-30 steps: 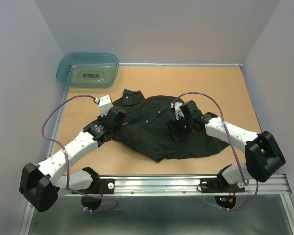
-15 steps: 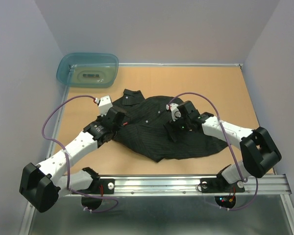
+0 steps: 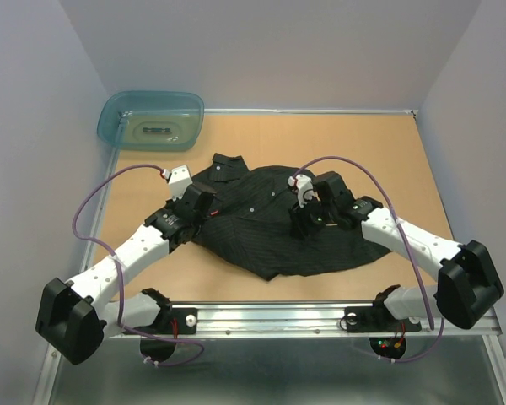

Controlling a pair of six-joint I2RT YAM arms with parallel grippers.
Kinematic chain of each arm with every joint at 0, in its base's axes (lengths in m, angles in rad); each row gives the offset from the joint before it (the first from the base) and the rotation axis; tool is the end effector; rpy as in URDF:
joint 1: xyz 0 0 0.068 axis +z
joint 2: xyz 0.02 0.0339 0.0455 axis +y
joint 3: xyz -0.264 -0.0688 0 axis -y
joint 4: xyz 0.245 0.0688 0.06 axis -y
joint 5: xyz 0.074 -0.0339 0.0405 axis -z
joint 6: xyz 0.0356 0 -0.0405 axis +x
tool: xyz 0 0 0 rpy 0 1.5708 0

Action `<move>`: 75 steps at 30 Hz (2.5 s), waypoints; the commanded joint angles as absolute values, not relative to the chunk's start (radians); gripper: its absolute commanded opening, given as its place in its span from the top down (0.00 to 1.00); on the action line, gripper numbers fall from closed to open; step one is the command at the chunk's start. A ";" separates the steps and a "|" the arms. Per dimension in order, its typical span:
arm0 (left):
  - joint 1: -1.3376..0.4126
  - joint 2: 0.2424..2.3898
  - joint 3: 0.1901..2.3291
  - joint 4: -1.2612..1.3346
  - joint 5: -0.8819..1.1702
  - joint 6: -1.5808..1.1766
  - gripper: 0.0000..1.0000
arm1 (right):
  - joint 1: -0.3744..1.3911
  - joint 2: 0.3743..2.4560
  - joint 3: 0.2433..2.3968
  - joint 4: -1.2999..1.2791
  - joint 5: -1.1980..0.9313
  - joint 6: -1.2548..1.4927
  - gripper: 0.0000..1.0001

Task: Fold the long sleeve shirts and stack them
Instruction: Flatten the shirt out

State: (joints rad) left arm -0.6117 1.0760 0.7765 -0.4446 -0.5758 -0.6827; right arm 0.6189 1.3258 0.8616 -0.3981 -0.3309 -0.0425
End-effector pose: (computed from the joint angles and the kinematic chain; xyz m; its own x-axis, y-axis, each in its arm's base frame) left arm 0.1936 -0.1121 0.2605 -0.5272 -0.2766 -0.8035 -0.2306 0.9566 -0.1780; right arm 0.2148 0.1672 0.2318 -0.5873 -0.4676 -0.6606 -0.7465 0.6284 0.2188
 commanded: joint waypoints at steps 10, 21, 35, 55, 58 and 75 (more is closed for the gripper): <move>-0.600 1.086 0.769 -0.414 -0.575 -0.669 0.88 | 0.693 1.402 0.954 -0.405 -0.385 -0.052 0.43; -0.598 1.051 0.753 -0.428 -0.571 -0.680 0.88 | 0.713 1.611 1.204 -0.405 -0.377 -0.150 0.25; -0.588 1.048 0.773 -0.452 -0.630 -0.704 0.88 | 0.752 1.686 1.175 -0.414 -0.495 -0.137 0.75; -0.535 0.969 1.911 -0.057 -1.042 0.136 0.99 | 0.926 1.509 1.828 -0.485 -0.546 -0.005 0.99; -0.535 1.029 2.054 -0.044 -0.982 0.250 0.99 | 0.937 1.525 1.859 -0.463 -0.555 0.057 1.00; -0.610 1.598 2.217 -0.083 -0.571 0.117 0.99 | 0.945 1.260 1.413 -0.397 0.141 0.274 0.99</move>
State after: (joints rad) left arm -0.5831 1.4292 2.2154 -0.0460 -0.6884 0.1894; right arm 0.9497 1.3647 1.4796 -0.4374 -0.0967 0.1944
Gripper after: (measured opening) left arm 0.097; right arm 0.015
